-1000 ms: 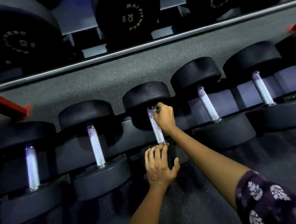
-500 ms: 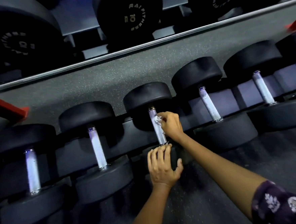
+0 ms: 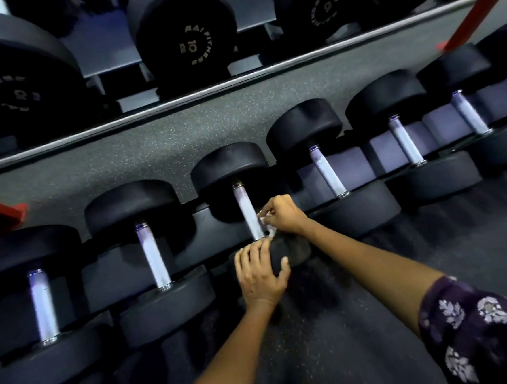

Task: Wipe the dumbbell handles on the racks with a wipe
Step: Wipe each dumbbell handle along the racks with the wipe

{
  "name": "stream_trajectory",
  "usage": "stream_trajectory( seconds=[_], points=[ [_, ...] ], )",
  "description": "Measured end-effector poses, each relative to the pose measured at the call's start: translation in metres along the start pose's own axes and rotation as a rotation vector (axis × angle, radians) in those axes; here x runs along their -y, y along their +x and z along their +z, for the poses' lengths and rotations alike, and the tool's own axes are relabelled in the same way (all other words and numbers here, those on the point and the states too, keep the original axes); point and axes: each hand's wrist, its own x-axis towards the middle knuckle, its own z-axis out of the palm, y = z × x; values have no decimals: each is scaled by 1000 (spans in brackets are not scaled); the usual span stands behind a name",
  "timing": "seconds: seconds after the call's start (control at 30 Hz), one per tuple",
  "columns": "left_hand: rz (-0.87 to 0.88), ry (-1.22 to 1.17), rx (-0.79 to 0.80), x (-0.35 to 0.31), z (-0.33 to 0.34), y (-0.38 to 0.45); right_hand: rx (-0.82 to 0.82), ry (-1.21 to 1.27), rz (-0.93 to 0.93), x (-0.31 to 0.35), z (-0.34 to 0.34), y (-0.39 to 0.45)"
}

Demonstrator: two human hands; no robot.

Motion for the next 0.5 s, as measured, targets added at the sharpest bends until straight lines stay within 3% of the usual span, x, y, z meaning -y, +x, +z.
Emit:
stream_trajectory(
  seconds=[0.2,0.37,0.5],
  points=[
    [-212,40,46,-24,-8,7,-205,105,-21,-46,-74,-32],
    [-77,-79,103,-103,23,41,-275,112,-28,-88,-137,-49],
    [-172,-207,199,-168,50,65,-247,75,-23,-101,-160,-46]
  ],
)
